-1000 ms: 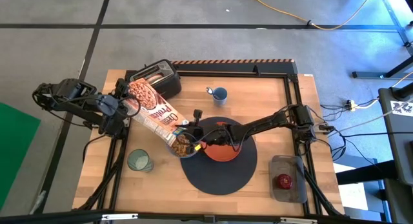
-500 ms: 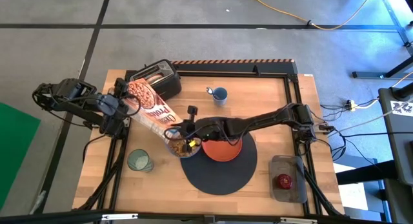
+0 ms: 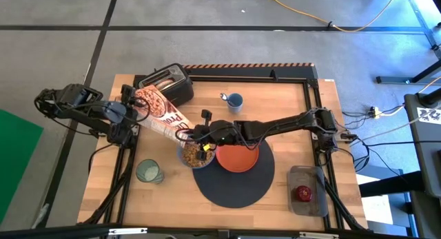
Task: Arrange a breakfast setting
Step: Pour the cereal from the cereal box into the blue bowl
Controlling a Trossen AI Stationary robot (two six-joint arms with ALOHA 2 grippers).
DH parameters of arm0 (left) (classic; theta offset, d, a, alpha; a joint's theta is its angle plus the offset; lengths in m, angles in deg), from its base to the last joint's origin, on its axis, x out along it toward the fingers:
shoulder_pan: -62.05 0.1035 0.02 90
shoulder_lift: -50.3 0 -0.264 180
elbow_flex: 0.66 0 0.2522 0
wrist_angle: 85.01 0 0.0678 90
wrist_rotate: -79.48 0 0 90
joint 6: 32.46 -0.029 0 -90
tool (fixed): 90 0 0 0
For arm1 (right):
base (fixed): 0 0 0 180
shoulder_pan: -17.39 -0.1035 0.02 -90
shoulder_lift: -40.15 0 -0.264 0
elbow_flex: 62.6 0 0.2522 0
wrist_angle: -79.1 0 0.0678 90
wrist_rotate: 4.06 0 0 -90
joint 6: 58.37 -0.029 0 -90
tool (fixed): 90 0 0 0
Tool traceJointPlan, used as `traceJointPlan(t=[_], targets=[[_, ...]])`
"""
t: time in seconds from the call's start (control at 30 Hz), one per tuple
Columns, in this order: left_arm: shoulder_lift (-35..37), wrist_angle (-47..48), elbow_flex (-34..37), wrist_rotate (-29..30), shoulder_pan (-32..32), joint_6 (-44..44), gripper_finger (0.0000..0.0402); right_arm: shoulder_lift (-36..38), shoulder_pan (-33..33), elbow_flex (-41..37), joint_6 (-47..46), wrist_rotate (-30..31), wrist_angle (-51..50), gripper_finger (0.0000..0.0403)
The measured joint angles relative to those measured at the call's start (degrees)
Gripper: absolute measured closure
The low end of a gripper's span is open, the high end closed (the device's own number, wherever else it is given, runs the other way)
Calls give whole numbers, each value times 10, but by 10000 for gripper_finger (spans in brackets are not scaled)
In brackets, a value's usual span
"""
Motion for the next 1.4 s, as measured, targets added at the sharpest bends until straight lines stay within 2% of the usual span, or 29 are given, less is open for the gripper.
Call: traceJointPlan(t=[0.23, 0.5, 0.7, 0.77, 0.83, 1.03, 1.23, 1.4], targets=[[0, -2, 0, 6, 0, 7, 170, 37, 5, 1, -8, -11, -4, 403], [0, 0, 0, 5, 0, 17, 170, 38, 8, 3, -46, -34, -4, 403], [0, 1, 0, 6, 0, 50, 170, 37, 8, 73, -44, -34, -74, 403], [-1, 4, 1, -16, 0, 78, 170, 37, 12, 101, -38, -39, -99, 403], [-2, 9, 3, -39, 0, 96, 170, 38, 17, 131, -37, -61, -141, 403], [0, -33, 2, -46, 0, 142, 170, 37, 51, 207, -59, -129, -221, 403], [0, -157, 2, -27, 0, 136, 170, 37, 100, 262, -84, -211, -277, 403], [-6, -264, 1, -2, 0, 138, 170, 37, 142, 327, -95, -278, -375, 403]])
